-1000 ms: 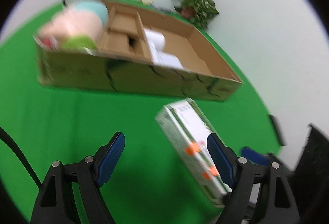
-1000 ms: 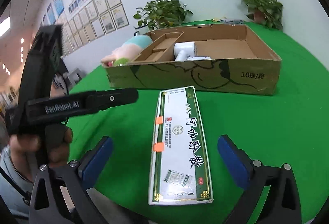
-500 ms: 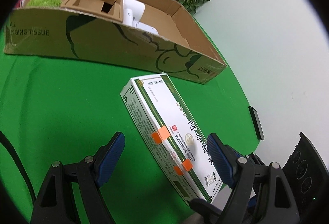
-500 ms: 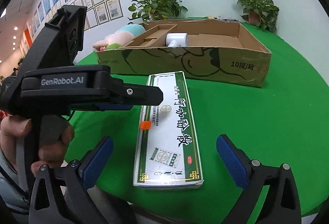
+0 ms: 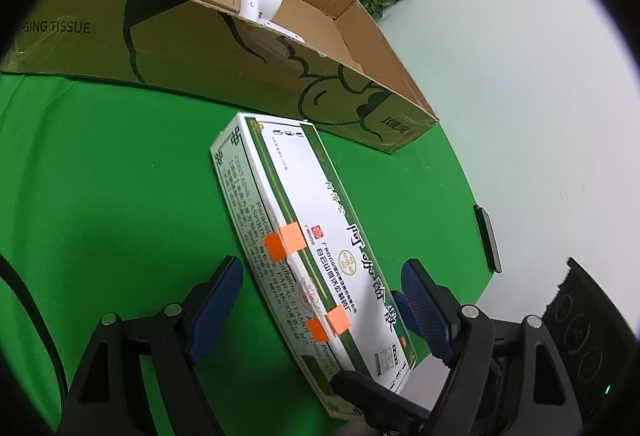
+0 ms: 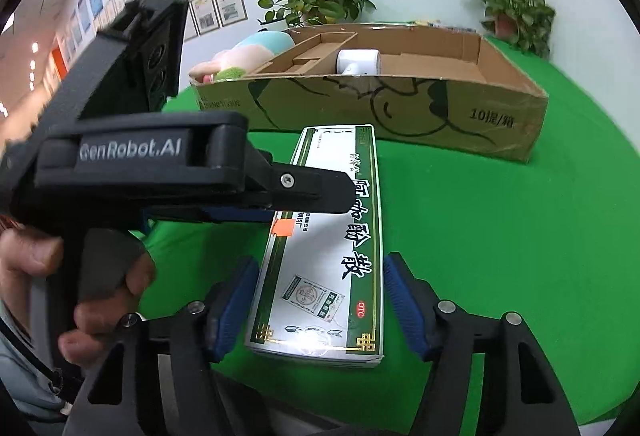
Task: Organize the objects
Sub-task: 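Close the right gripper on the medicine box and lift it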
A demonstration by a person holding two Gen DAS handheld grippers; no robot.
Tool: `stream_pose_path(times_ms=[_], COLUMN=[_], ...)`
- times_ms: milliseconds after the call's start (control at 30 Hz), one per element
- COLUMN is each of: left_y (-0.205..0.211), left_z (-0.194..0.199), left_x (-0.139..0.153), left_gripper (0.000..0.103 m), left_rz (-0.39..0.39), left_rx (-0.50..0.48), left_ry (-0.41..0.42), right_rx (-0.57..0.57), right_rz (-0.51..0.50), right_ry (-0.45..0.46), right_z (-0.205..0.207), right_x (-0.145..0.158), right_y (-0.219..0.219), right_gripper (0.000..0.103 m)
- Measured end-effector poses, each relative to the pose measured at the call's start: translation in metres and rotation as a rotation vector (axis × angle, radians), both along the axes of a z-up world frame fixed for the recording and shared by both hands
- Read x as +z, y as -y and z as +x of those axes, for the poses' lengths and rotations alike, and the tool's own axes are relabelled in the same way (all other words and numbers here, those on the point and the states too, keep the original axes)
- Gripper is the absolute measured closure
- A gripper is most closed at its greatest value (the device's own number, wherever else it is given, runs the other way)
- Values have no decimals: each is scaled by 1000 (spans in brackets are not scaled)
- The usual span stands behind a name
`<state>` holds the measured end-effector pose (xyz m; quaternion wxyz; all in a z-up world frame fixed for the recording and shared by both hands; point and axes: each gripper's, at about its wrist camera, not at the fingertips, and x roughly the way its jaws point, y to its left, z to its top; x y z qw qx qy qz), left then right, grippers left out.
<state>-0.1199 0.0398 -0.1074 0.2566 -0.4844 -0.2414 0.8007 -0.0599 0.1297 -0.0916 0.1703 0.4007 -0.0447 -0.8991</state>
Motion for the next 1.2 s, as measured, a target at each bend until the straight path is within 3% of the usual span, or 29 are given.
stream_pose_path(times_ms=[167, 233, 433, 800, 1200], left_y=[-1, -2, 1, 0, 7], left_z=[2, 1, 3, 12, 31], left_x=[0, -1, 3, 28, 56], left_gripper=[24, 36, 48, 58, 59], left_rz=[8, 4, 11, 19, -15], left_rx=[9, 8, 44, 37, 50], left_ry=[-3, 1, -14, -112, -208], right_rx=[-20, -26, -24, -19, -31], right_rz=[-86, -127, -121, -114, -86], right_ry=[37, 52, 44, -5, -95], right_z=[-4, -6, -5, -3, 4], right_x=[-2, -3, -2, 11, 36], right_y=[-8, -12, -7, 2, 9], right_gripper=[41, 41, 41, 42, 44])
